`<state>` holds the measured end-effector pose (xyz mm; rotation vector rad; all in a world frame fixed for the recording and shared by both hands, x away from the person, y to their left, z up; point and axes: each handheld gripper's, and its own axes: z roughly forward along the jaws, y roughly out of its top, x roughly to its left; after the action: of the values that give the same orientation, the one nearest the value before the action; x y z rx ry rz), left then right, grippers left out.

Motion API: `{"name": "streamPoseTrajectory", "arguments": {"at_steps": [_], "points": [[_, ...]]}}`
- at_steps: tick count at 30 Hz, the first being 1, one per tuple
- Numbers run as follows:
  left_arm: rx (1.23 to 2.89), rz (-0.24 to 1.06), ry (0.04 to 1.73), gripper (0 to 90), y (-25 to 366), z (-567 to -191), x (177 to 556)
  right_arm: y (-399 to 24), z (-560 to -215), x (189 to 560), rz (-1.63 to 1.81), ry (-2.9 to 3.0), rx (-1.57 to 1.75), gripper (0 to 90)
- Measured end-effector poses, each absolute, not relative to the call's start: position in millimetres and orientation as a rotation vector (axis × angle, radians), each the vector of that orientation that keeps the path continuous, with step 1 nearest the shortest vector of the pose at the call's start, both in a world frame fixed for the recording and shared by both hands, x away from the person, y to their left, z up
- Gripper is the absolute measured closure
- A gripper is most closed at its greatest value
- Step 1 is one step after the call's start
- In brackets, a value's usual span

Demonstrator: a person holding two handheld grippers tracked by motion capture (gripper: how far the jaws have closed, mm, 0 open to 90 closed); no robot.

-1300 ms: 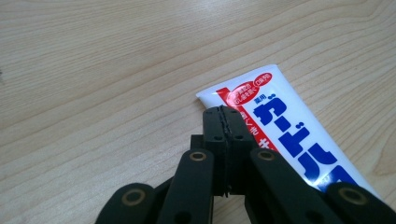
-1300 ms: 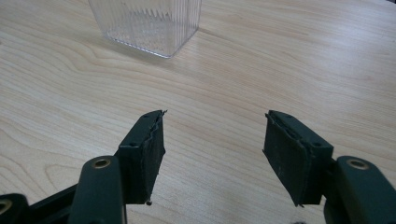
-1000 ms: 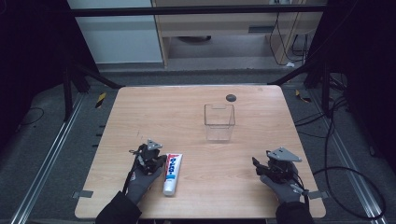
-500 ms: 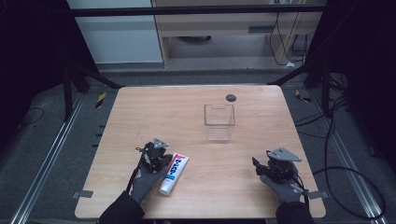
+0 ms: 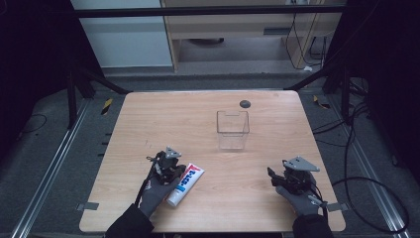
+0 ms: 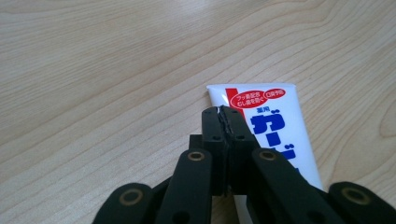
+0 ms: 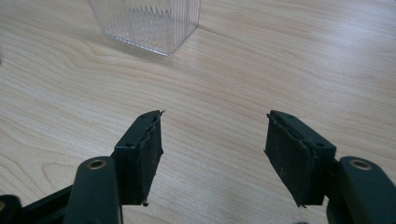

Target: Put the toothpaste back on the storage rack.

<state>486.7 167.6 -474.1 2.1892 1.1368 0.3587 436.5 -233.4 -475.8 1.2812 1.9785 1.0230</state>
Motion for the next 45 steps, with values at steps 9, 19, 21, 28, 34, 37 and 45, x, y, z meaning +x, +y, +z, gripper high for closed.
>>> {"name": "streamPoseTrajectory", "arguments": {"at_steps": [9, 19, 21, 28, 34, 37, 45], "points": [[2.182, 0.403, 1.086, 77.7, 169.0, -458.0, 478.5, -235.6, -475.1, 435.1, 1.020, 1.977, 1.281, 35.6], [2.195, 0.398, 1.047, 60.0, 168.3, -435.3, 473.4, -240.4, -474.7, 434.1, 1.023, 1.970, 1.291, 34.6], [2.196, 0.397, 1.040, 57.2, 167.3, -432.1, 472.3, -241.2, -474.8, 434.3, 1.024, 1.970, 1.295, 34.4], [2.225, 0.387, 1.026, 45.2, 160.4, -427.9, 470.5, -241.8, -475.0, 435.2, 1.020, 1.972, 1.293, 33.9], [2.255, 0.357, 1.012, 37.7, 155.0, -427.0, 469.3, -241.0, -475.0, 435.3, 1.017, 1.974, 1.296, 33.5], [2.288, 0.347, 1.010, 34.1, 152.4, -428.9, 469.9, -240.0, -475.1, 435.7, 1.013, 1.976, 1.293, 33.4], [2.334, 0.322, 1.010, 31.0, 146.5, -432.5, 472.4, -238.7, -475.6, 436.6, 1.003, 1.984, 1.294, 32.9]]}}
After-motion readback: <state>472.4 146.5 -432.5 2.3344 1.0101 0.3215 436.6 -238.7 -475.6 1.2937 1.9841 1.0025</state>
